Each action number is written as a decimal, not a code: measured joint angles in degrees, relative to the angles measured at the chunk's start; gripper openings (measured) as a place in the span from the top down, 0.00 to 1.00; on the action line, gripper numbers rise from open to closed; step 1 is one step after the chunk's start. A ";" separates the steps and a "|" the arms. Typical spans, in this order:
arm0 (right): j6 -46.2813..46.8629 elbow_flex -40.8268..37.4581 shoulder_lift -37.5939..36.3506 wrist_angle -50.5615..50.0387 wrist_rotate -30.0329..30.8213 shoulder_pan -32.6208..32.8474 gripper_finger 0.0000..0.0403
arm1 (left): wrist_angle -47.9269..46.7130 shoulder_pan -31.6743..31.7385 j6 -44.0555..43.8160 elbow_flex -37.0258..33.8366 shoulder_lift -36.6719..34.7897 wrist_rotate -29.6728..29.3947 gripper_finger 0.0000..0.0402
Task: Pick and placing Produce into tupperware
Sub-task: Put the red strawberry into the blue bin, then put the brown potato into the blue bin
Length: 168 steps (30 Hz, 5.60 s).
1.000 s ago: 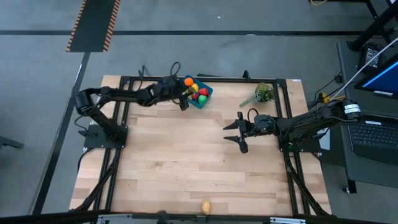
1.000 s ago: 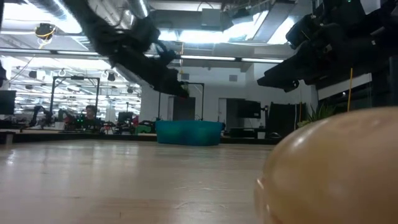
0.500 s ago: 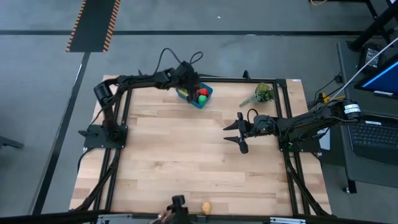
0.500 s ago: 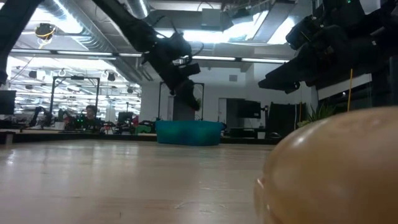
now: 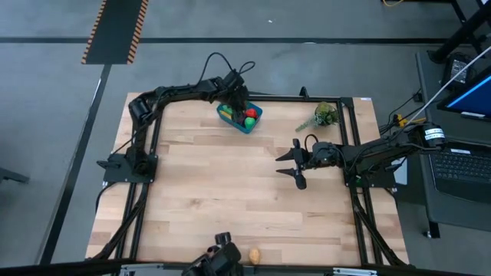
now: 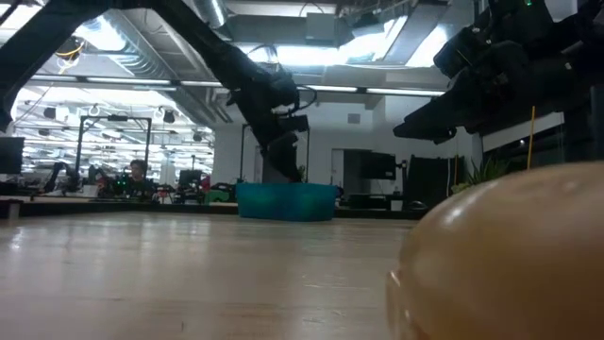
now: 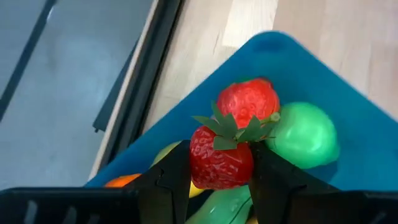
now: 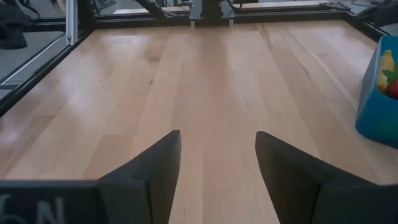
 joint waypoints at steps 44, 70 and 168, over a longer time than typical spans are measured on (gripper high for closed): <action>-0.02 0.01 0.00 0.11 -0.01 0.02 0.48 | 4.54 1.84 -1.09 -0.02 5.39 4.94 0.64; -1.25 0.01 0.00 0.26 -0.01 0.02 0.48 | -2.21 0.54 -7.21 -3.51 -6.83 8.16 0.56; 34.57 31.58 13.90 -35.23 -4.48 25.11 0.48 | 29.26 -40.35 -29.75 -73.55 -92.90 0.76 0.58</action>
